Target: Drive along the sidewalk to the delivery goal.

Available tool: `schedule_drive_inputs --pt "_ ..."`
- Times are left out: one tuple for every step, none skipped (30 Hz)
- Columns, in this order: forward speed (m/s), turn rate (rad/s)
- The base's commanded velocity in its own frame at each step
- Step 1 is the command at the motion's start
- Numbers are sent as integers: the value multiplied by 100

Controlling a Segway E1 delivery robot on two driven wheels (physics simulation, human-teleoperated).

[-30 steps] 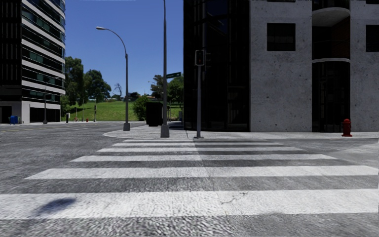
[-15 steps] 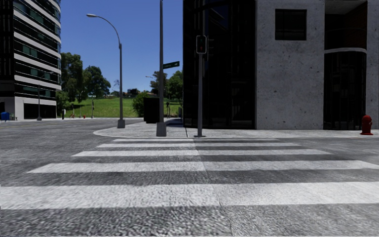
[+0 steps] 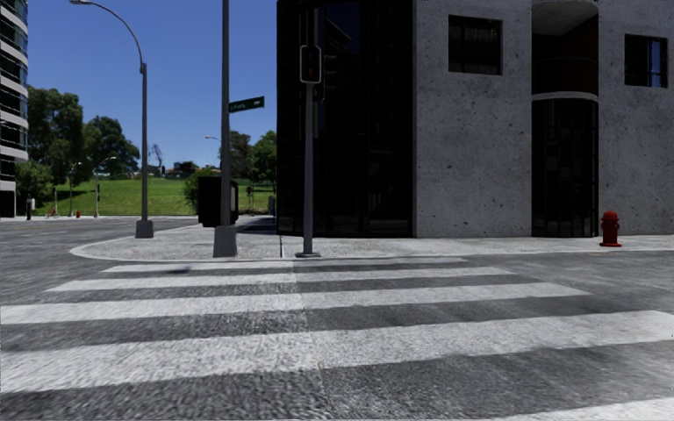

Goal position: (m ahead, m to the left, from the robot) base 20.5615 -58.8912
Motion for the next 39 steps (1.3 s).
schedule_drive_inputs --pt "200 0" --pt "200 0" --pt "200 0" --pt "200 0" --pt "200 0" --pt "200 0" --pt "200 0" --pt "200 0" --pt "200 0" --pt "200 0" --pt "200 0" --pt "200 -8" --pt "200 -33" --pt "200 -46" --pt "200 -46" --pt "200 -49" --pt "200 -50" --pt "200 -51" --pt "200 -51" --pt "200 -51" --pt "200 -51" --pt "200 -47" --pt "200 -47" --pt "200 -44" --pt "200 -44" --pt "200 -44" --pt "200 -44" --pt "200 -43" --pt "200 -26" --pt "200 0" --pt "200 0" --pt "200 0" --pt "200 0" --pt "200 0" --pt "200 0" --pt "200 0" --pt "200 0" --pt "200 0" --pt "200 0"
